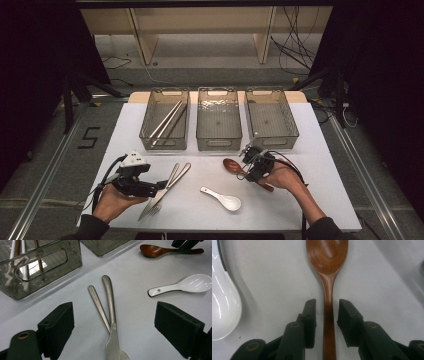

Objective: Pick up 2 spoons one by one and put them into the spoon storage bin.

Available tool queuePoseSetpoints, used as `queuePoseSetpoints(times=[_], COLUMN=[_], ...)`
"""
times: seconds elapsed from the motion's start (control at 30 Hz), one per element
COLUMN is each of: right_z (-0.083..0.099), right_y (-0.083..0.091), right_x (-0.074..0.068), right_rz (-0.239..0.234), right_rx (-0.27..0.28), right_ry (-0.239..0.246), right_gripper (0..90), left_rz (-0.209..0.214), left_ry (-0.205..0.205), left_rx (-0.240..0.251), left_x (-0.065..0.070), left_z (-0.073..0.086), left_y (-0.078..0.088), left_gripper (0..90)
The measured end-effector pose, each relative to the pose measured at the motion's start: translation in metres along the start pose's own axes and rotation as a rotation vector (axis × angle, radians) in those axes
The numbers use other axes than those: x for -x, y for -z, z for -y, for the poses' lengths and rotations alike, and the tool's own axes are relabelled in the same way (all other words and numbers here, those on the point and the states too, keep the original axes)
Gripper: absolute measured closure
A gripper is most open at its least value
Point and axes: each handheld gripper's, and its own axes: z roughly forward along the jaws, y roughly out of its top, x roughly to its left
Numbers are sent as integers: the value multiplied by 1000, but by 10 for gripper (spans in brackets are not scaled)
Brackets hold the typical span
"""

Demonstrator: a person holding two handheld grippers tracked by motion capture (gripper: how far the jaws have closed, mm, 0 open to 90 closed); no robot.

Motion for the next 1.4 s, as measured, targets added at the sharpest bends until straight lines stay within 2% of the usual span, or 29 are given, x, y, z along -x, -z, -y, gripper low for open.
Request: queuePoseSetpoints(times=[0.27, 0.47, 0.53, 0.9, 1.07, 1.27, 1.4], right_z=[-3, -4, -4, -7, -9, -24, -38], right_y=[-7, -7, -4, 22, 38, 56, 63], right_x=[0, -1, -2, -6, -5, -3, 3], right_rz=[17, 19, 9, -1, -15, -12, 2], right_rx=[-51, -49, -44, 59, 126, 195, 223], right_ry=[21, 51, 43, 61, 45, 40, 27], right_gripper=[794, 813, 814, 818, 818, 818, 818], left_rz=[3, 1, 0, -2, -3, -4, -5], left_ry=[-6, -10, -11, -3, -8, -8, -2], left_rx=[-7, -9, -9, -2, -2, -8, 3], left_x=[1, 1, 1, 2, 1, 1, 1], left_z=[0, 0, 0, 0, 0, 0, 0], left_y=[-2, -1, -1, -1, -1, -3, -3], left_gripper=[155, 155, 155, 155, 155, 155, 155])
